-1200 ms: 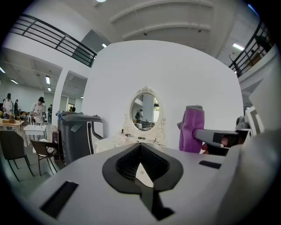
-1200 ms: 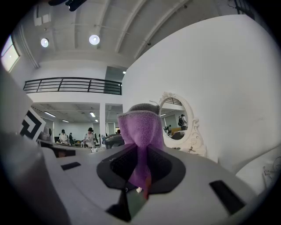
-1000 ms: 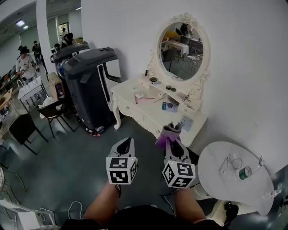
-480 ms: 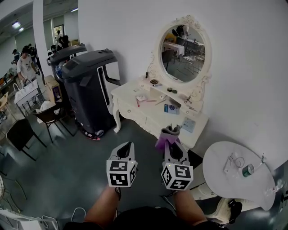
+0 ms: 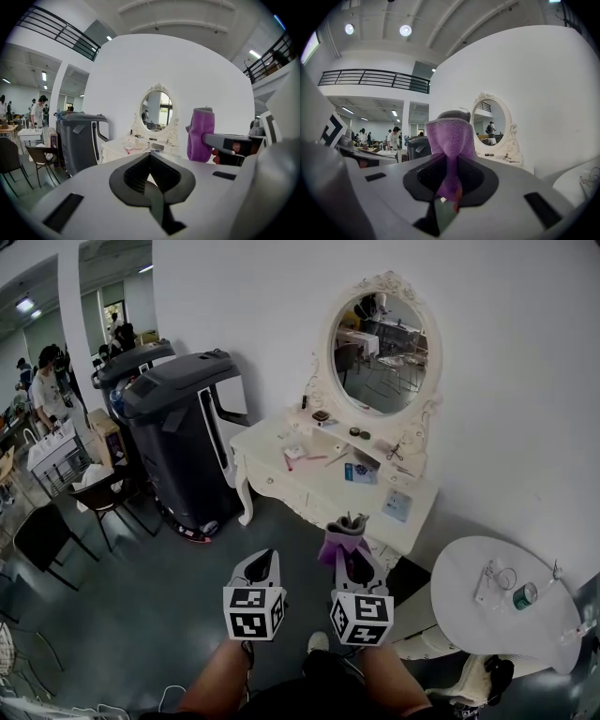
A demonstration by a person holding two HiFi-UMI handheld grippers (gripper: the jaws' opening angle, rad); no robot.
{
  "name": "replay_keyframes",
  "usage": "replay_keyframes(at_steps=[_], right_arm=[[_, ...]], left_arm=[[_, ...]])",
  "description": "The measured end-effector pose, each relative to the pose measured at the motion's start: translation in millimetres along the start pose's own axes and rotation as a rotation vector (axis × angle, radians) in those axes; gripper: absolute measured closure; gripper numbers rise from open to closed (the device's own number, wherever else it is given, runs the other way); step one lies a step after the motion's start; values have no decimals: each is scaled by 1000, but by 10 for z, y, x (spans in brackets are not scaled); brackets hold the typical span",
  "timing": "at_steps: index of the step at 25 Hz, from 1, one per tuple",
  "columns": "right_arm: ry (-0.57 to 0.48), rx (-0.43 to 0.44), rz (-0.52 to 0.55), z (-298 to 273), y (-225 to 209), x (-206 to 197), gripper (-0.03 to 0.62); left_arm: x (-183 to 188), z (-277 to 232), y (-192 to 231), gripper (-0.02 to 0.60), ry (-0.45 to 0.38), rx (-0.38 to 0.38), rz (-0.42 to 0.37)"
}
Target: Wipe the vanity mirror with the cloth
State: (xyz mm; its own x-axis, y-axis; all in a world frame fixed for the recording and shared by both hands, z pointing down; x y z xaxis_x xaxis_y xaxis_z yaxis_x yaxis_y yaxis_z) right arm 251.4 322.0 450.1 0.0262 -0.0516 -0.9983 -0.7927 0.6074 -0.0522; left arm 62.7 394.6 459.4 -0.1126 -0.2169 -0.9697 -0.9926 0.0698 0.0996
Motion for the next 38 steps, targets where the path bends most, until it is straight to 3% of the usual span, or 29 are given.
replay_keyframes(at_steps=[8, 26, 38], right_arm=[[-15, 6, -28, -624, -207, -9, 526], [-38, 51, -26, -2619, -1161, 298, 526], [-10, 57, 67, -3431, -1607, 335, 526]], left_arm=[[173, -563, 129, 584, -9, 16, -53], [977, -2681, 343, 584, -26, 34, -91], [1147, -3620, 386, 584, -5, 15, -67]])
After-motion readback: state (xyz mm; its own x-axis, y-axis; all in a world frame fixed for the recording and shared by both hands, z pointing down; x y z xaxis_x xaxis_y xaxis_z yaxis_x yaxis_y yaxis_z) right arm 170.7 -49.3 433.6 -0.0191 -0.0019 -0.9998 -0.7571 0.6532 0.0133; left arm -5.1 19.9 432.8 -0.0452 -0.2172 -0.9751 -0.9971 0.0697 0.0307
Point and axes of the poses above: the fingertips, and each gripper's own axes: z backward along the fingers, y to its left, x out of its top, the point moved 9 cm from there along z, backward along the fingers, and after that the axes turned 2 degrees about -y, right-handed, at the moved point
